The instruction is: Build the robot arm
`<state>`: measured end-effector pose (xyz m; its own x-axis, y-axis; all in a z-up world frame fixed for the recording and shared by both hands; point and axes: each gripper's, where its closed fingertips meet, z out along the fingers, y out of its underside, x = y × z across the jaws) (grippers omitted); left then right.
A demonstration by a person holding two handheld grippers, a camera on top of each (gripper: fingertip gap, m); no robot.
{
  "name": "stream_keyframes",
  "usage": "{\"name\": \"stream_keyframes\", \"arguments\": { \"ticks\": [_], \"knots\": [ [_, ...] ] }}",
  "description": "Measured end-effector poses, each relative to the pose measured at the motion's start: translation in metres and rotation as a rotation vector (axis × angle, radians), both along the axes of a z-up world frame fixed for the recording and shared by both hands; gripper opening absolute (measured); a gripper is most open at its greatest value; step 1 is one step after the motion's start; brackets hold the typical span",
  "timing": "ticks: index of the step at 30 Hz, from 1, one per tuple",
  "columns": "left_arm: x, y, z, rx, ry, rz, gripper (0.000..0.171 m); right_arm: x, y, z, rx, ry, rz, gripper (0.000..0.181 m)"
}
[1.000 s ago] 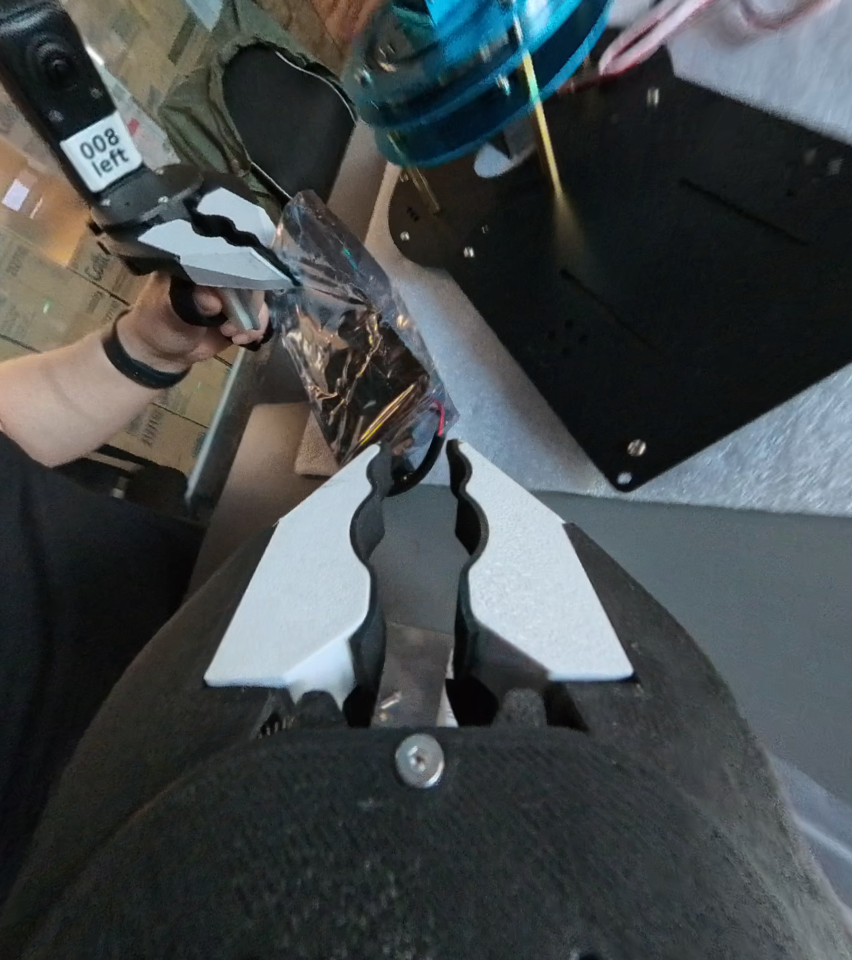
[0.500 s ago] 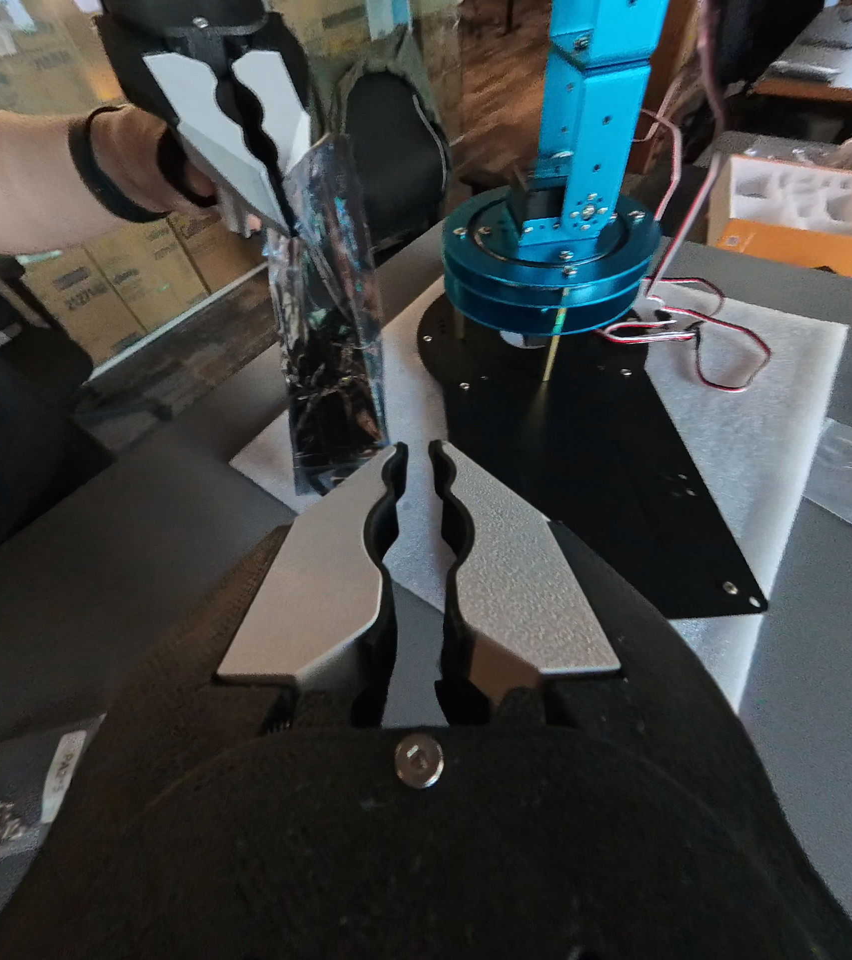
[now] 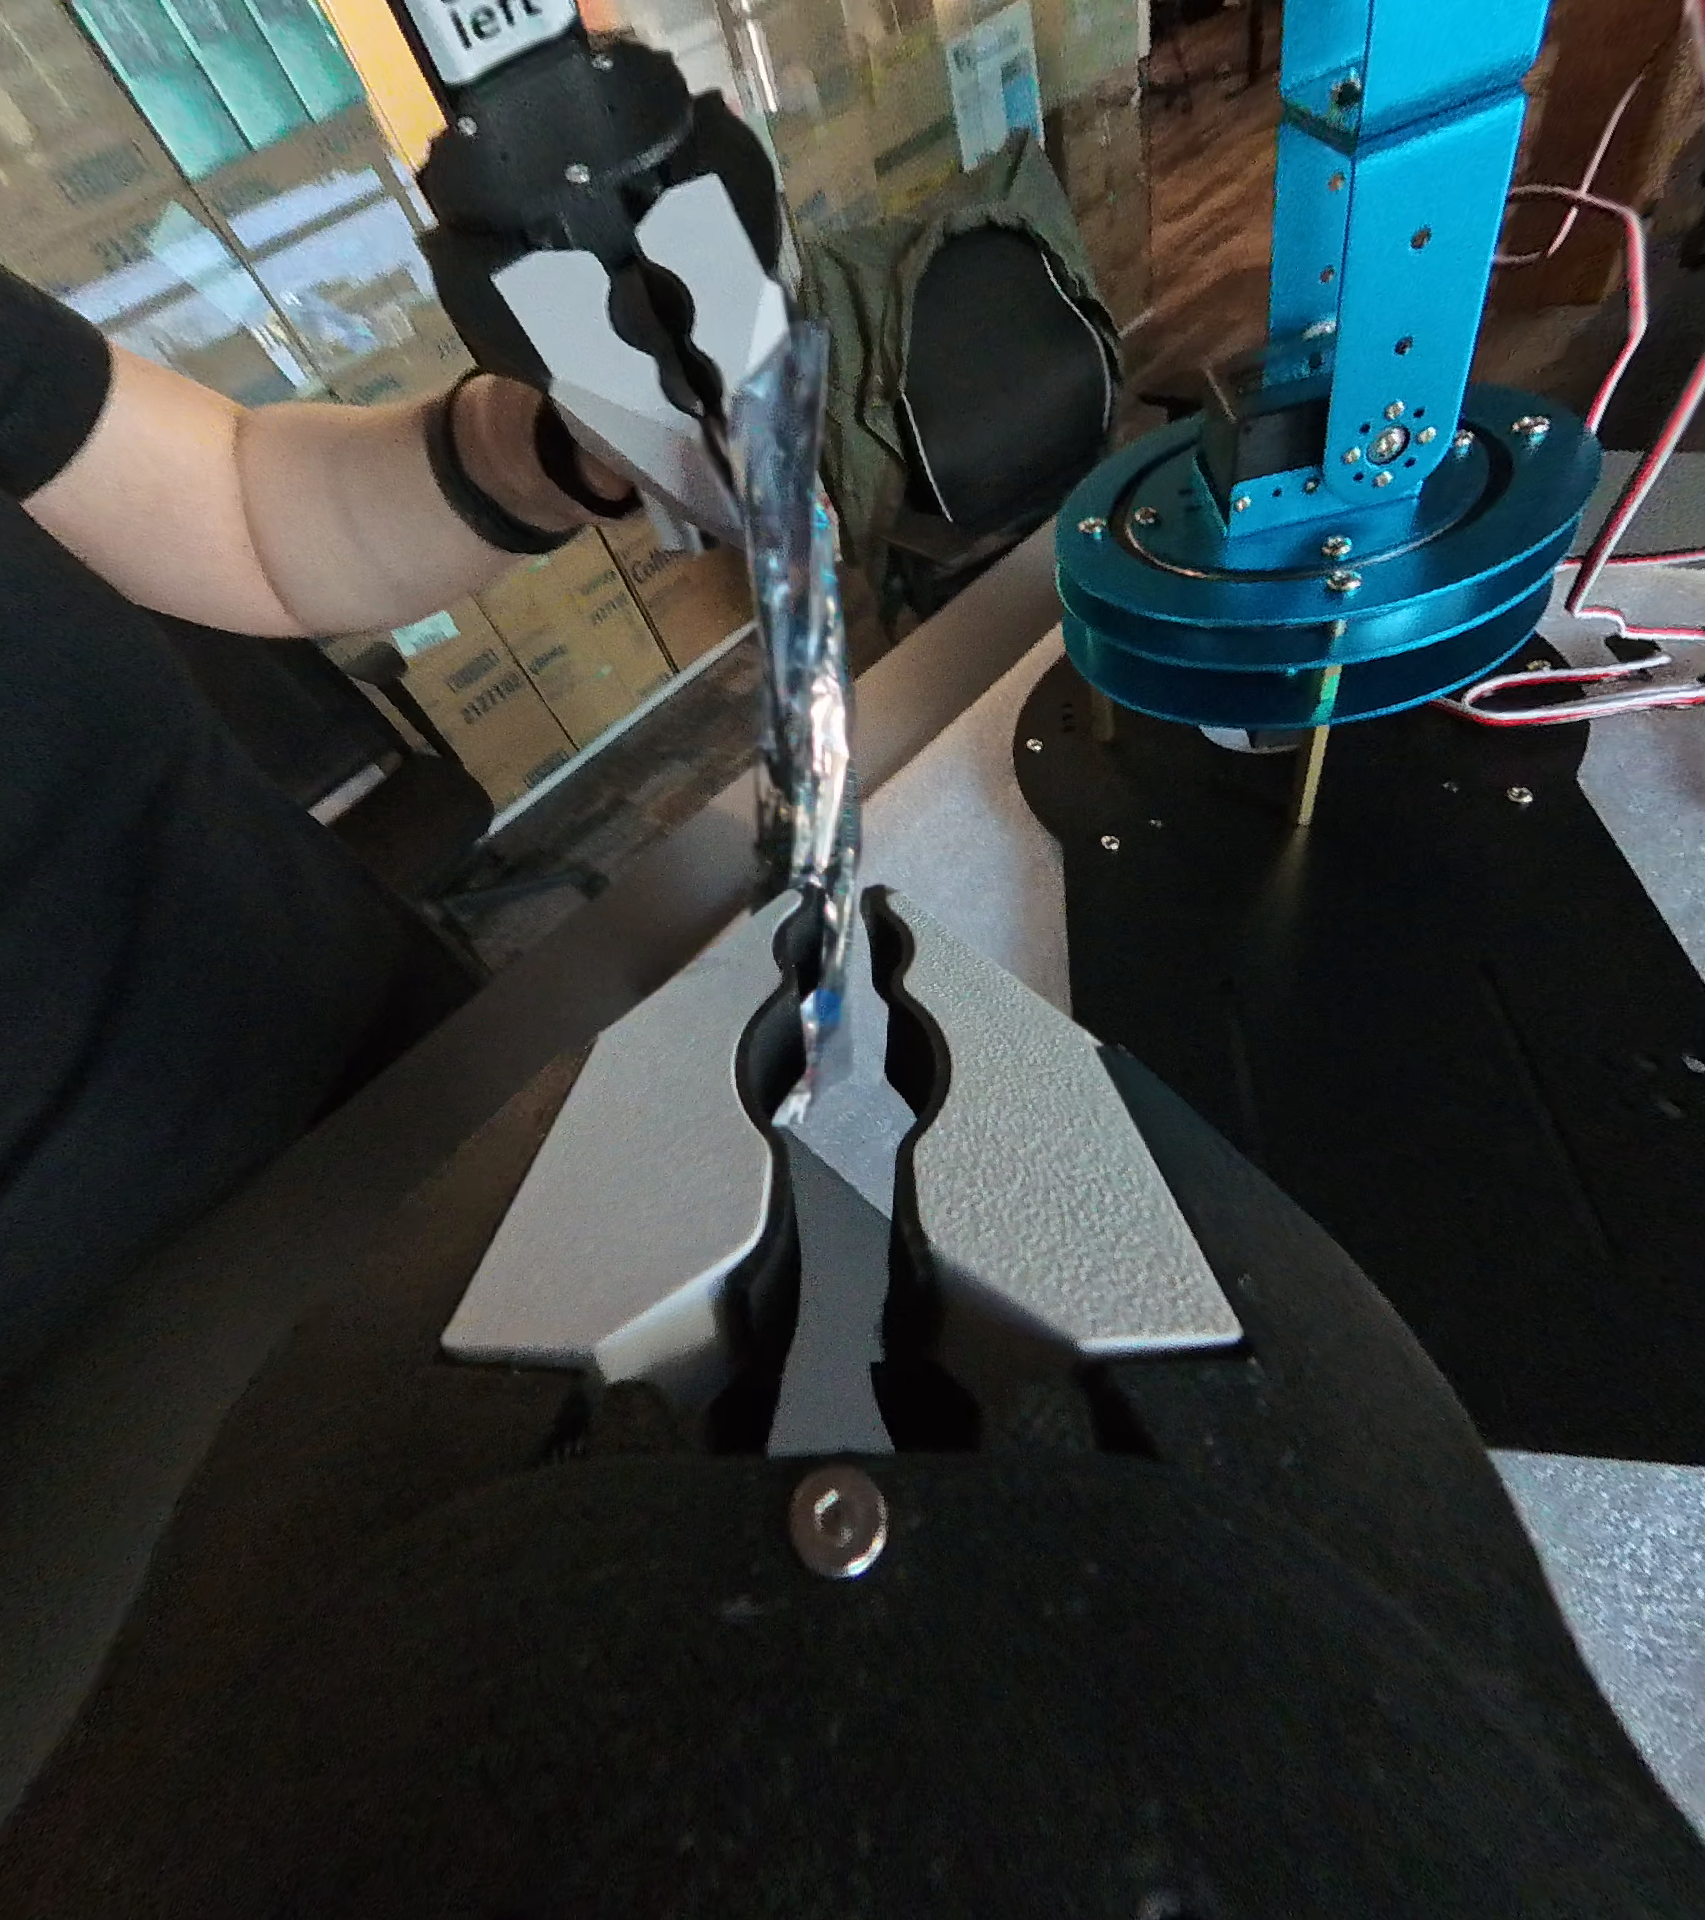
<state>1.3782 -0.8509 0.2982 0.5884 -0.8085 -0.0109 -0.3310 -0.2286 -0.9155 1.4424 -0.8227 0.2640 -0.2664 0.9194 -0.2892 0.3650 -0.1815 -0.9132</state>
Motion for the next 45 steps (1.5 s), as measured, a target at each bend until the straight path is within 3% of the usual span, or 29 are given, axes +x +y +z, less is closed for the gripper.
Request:
{"name": "stream_keyframes", "arguments": {
  "ticks": [5,8,10,14,20,33,40,45],
  "knots": [
    [0.002,0.009,0.005,0.02,0.066,-0.01,0.0,0.0,-0.001,0.02,-0.023,0.072,-0.011,0.015],
    [0.003,0.011,0.006,0.024,0.104,-0.02,0.0,-0.002,0.002,0.013,0.034,0.038,-0.034,0.017],
    [0.005,0.013,0.007,0.026,0.115,-0.026,0.0,-0.003,0.0,0.008,0.074,0.013,-0.03,0.005],
    [0.006,0.018,0.004,0.024,0.154,-0.013,0.0,-0.007,0.006,-0.002,0.198,-0.05,-0.073,0.0],
    [0.01,0.021,0.002,0.003,0.097,0.005,0.0,-0.009,0.004,-0.012,0.185,-0.1,-0.084,0.0],
    [0.03,0.025,0.008,0.029,0.039,0.005,0.0,-0.007,0.009,-0.018,0.383,-0.184,-0.161,0.0],
    [0.029,0.034,0.01,0.039,-0.014,0.062,0.0,-0.004,0.011,-0.017,0.411,-0.172,-0.187,0.0],
    [0.025,0.038,0.007,0.031,-0.034,0.08,0.0,-0.003,0.011,-0.019,0.315,-0.167,-0.199,0.0]
  ]
}}
